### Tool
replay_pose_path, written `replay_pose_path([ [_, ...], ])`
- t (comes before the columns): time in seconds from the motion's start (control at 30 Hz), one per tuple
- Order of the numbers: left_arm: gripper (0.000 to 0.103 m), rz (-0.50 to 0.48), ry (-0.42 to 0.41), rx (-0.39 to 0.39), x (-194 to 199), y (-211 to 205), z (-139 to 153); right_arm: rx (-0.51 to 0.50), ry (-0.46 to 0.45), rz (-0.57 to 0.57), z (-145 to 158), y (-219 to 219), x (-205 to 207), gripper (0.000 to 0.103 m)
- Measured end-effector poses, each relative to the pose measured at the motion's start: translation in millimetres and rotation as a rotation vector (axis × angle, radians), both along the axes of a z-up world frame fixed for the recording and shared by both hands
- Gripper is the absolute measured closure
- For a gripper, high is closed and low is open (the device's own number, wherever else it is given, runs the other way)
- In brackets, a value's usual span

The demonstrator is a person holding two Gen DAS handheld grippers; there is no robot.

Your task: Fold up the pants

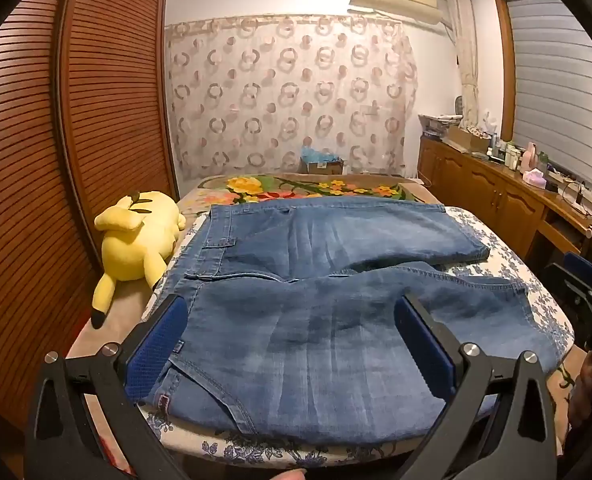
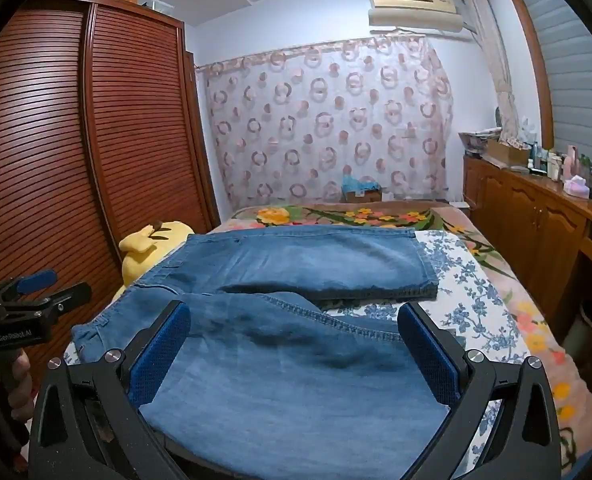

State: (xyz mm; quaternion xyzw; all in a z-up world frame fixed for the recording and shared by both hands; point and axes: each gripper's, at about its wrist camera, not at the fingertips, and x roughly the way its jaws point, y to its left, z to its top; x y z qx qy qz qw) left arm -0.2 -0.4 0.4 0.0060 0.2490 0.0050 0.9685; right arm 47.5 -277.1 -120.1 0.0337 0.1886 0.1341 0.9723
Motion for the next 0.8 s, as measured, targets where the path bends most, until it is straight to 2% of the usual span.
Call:
replay_pose_path([
  [0.8,0.000,0.001,0.002,-0.015,-1.0,-1.7,-3.5,0.007,0.000,-0.001,-0.8,0.1,-1.2,0.000],
])
